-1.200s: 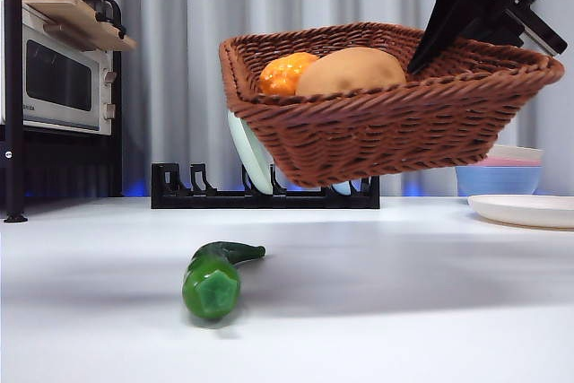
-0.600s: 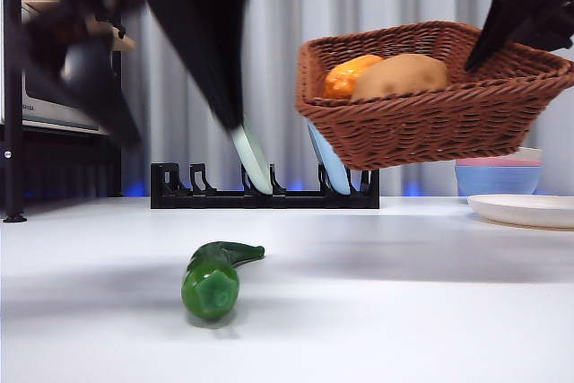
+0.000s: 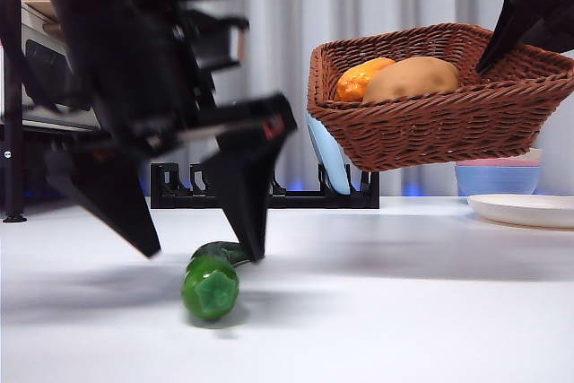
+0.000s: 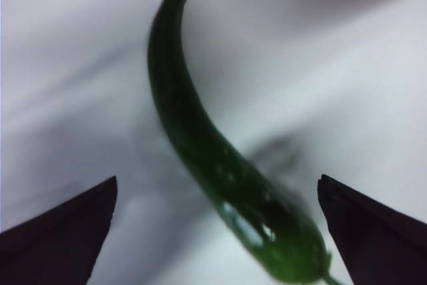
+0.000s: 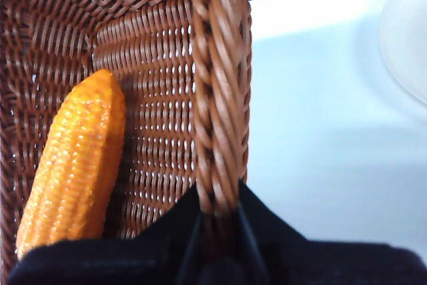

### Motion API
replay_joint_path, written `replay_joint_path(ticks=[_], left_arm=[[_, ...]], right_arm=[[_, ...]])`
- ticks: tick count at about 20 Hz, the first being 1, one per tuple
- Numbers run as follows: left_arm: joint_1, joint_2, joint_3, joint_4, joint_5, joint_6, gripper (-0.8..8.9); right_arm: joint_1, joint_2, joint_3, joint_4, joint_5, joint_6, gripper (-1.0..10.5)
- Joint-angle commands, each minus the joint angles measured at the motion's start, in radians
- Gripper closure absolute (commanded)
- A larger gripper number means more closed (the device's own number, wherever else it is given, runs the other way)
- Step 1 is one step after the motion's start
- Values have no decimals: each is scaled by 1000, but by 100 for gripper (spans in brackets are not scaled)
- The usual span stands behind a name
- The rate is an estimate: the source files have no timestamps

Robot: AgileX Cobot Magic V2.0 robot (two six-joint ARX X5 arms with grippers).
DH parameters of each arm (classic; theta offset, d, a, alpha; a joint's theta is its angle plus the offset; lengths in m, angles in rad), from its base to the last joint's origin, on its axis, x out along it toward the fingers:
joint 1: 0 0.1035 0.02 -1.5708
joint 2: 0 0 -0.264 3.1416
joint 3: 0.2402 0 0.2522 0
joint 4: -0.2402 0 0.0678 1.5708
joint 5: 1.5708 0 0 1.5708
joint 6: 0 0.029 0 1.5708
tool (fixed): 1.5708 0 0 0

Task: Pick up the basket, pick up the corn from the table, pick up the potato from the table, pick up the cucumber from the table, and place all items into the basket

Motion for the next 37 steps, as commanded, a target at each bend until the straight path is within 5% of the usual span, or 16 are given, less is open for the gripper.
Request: replay_joint_path(ticks=[1,3,8,15,21,28,33,37], left_arm=[[13,49,-8,24,27,-8,314],[15,68,-8,29,29,-4,350],[13,74,-8,40,29,29,836],[13,63,-8,38,80,101,821],[-10,-82,20,-78,303,196,821],[-27,-284,130,-221,702,346,821],[-27,-314,203,-45,654,306,821],[-26,-300,211,193,383,198,821]], right_arm=[[-3,-1,11,18,-10,17,963],[-3,-1,11,18,-10,17,963],[-3,-1,11,17,-10,17,963],[-3,-1,11,16,-10,17,963],[-3,-1,11,11,-10,17,963],[-3,-1,11,11,-10,18,963],[18,-1,11,10,-11,26,963],[59,-1,11,-4,-10,32,963]])
